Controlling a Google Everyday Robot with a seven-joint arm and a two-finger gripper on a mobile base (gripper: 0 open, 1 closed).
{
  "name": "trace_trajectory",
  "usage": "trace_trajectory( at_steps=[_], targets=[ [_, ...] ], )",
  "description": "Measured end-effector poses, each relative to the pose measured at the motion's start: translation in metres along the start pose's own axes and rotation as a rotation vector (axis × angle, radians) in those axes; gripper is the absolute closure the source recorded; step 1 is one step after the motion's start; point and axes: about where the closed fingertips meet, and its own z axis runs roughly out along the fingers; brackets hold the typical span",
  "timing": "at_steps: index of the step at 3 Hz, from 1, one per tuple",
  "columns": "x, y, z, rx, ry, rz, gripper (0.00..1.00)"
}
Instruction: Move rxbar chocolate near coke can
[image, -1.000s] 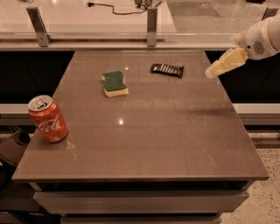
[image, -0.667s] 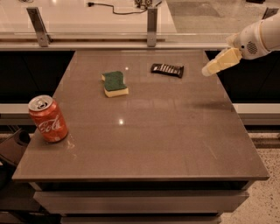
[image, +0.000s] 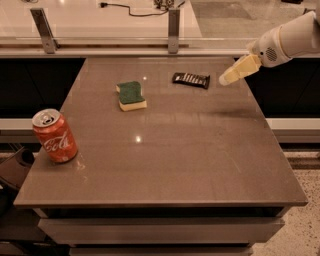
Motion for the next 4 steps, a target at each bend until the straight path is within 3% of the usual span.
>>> trace_trajectory(
  at_steps=[2,4],
  targets=[
    [-0.003,-0.008,0.046,-0.024,0.007,0.026,0.0],
    [0.008,-0.002,0.084,-0.086,-0.01,0.046,0.0]
  ],
)
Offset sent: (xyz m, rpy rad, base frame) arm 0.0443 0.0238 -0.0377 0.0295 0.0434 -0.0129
